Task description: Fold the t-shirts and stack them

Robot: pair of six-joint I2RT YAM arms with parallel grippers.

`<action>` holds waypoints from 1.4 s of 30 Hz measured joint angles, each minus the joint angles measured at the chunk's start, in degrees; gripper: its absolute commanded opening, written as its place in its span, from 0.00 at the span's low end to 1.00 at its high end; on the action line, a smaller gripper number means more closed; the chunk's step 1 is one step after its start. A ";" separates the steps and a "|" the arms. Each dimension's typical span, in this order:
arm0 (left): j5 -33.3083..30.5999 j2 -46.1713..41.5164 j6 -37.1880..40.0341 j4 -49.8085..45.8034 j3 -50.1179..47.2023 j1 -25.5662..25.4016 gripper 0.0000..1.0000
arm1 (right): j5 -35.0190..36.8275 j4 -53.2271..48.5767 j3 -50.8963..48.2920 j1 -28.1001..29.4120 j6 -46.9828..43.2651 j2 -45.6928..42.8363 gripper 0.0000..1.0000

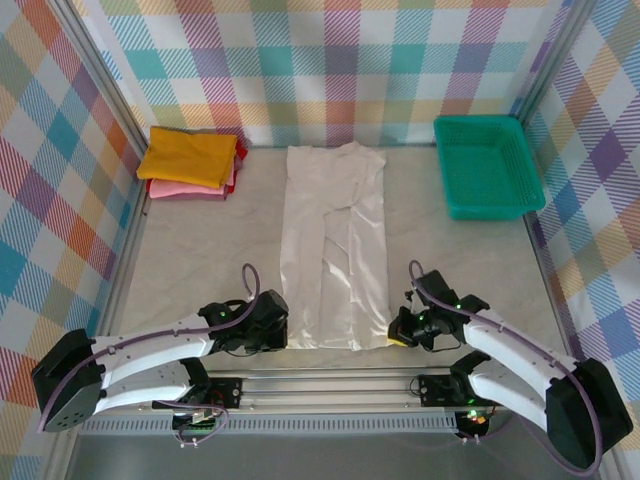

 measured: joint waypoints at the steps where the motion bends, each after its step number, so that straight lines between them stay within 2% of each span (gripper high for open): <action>1: -0.24 0.42 0.31 -0.33 1.53 0.15 0.00 | 0.28 -0.44 1.27 0.00 0.00 0.50 0.00; 5: 0.07 3.06 2.03 -0.13 8.02 3.10 0.00 | 2.43 -1.57 8.39 -0.04 -0.07 3.43 0.00; 10: 1.88 7.61 6.69 0.09 14.38 11.96 0.00 | 4.37 -1.99 17.84 -2.49 -2.16 10.71 0.00; 15: 4.48 16.09 14.84 0.09 22.21 20.68 0.00 | 6.25 -1.62 25.31 -6.29 -5.75 19.67 0.00; 19: 6.19 24.65 21.49 0.28 30.62 25.62 0.00 | 6.97 -0.72 31.69 -8.87 -8.39 26.84 0.00; 24: 7.50 34.56 28.35 -0.81 42.05 29.40 0.00 | 7.37 0.22 40.81 -11.06 -11.15 35.54 0.00; 30: 7.50 40.22 34.16 -2.91 50.84 32.92 0.00 | 7.58 0.94 48.83 -12.50 -13.46 42.82 0.00; 42: 6.97 52.74 40.37 -5.07 63.30 36.15 0.00 | 9.46 2.01 57.99 -15.30 -16.11 50.03 0.00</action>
